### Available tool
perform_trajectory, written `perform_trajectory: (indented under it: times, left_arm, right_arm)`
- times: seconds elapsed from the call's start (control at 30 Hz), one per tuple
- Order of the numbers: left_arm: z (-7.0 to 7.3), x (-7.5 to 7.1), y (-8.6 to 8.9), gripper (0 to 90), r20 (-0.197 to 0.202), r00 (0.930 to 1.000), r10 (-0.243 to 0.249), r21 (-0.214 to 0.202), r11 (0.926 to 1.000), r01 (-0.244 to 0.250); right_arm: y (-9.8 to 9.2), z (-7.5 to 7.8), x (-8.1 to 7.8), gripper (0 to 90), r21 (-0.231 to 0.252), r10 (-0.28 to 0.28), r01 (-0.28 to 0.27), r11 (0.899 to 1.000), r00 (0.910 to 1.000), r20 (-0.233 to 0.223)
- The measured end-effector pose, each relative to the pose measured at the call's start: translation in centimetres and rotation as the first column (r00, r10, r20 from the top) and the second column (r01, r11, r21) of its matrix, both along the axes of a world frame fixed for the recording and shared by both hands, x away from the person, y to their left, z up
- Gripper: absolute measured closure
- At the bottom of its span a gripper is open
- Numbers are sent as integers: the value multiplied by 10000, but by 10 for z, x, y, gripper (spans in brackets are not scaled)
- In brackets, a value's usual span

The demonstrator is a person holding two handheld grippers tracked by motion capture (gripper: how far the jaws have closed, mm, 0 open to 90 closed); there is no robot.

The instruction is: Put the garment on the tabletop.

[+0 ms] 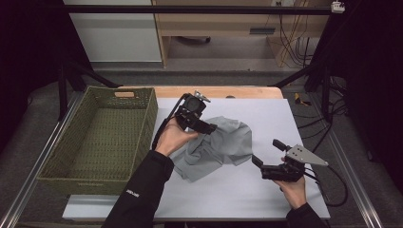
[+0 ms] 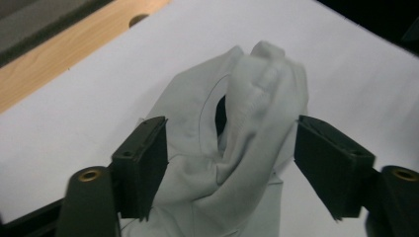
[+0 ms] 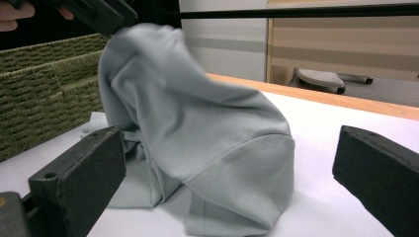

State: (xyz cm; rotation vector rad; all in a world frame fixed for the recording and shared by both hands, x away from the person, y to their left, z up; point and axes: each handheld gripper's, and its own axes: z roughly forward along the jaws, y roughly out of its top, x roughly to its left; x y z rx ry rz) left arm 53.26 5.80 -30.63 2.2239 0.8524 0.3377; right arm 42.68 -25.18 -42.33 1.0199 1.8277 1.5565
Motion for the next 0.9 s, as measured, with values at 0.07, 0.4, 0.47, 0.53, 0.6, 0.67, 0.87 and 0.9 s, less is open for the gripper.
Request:
perform_trajectory:
  times: [0.07, 0.4, 0.47, 0.53, 0.6, 0.67, 0.87, 0.9]
  left_arm:
    - [3, -4, 4, 171, 217, 9997, 72, -109, 9999, -70]
    - [0, -28, 38, 91, 1329, 9889, 658, -1633, 9856, -436]
    - [-7, -33, 43, 92, 1501, 9861, 709, -2029, 9784, -394]
    - [-14, -38, 48, 76, 1721, 9826, 692, -2322, 9723, -279]
    - [-22, -46, 52, 70, 1822, 9805, 735, -2774, 9605, -205]
    - [-30, -55, 58, 70, 1986, 9770, 773, -3202, 9473, -99]
    - [-50, -77, 71, 62, 2529, 9628, 954, -3945, 9188, 126]
    - [-53, -80, 73, 64, 2541, 9622, 977, -4022, 9155, 132]
  right_arm:
    - [0, 1, 0, 3, 105, -3, 3, 9999, 10000, 1]
    - [-4, 2, 0, 3, 139, -42, 41, 9999, 10000, 57]
    - [-4, 2, 0, 3, 106, -45, 44, 9999, 10000, 88]
    - [-4, 2, 0, 3, 216, -89, 89, 9997, 10000, 35]
    - [-5, 3, -1, 3, 189, -90, 91, 9998, 10000, -42]
    - [-5, 3, -1, 3, 204, -69, 69, 9998, 10000, -3]
    - [-5, 2, 0, 3, 183, -68, 68, 9998, 10000, 22]
    - [-6, 2, 0, 3, 175, -59, 58, 9998, 10000, 35]
